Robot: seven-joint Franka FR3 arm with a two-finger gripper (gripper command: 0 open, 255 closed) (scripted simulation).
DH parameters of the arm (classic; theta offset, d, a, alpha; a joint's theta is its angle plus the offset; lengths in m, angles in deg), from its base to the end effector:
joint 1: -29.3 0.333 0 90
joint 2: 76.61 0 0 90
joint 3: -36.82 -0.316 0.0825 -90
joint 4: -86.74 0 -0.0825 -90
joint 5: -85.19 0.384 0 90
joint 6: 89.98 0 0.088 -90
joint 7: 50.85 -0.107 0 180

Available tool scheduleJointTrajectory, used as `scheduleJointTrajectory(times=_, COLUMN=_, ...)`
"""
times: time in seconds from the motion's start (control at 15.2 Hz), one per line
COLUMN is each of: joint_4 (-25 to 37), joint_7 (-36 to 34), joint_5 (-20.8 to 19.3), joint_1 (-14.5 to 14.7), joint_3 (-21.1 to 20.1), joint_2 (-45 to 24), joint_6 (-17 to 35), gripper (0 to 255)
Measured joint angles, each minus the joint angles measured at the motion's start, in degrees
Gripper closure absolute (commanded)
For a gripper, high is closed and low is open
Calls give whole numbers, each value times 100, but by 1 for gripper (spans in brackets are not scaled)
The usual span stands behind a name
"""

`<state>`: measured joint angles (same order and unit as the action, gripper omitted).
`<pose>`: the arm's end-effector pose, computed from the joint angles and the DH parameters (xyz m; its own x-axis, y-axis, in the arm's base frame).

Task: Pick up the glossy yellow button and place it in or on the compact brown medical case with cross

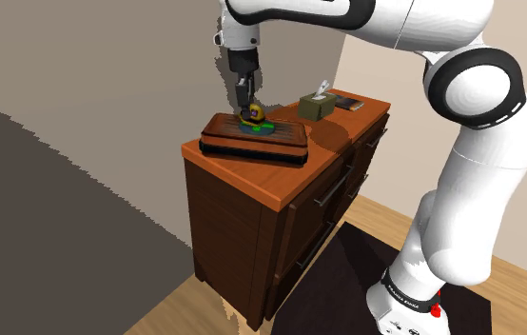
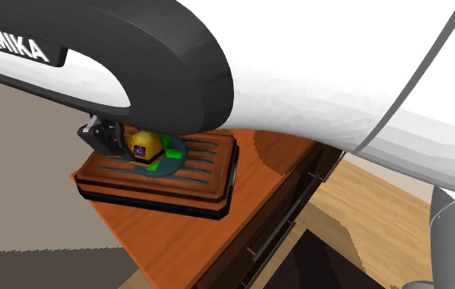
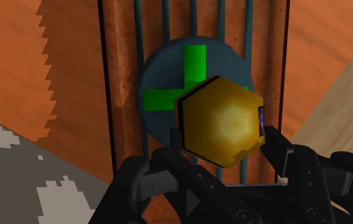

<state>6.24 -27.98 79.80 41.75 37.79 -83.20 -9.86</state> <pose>0.5626 0.1033 0.6230 0.8240 0.5468 -0.1483 0.5576 -0.8291 0.0414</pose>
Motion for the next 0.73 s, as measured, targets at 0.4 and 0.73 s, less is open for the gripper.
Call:
scheduleJointTrajectory(times=0.4, joint_4=-7, joint_7=0, joint_5=0, joint_1=0, joint_3=0, joint_2=3, joint_6=4, gripper=0)
scheduleJointTrajectory(times=0.73, joint_4=421, joint_7=13, joint_5=-2, joint_1=8, joint_3=-5, joint_2=-137, joint_6=-279, gripper=0)
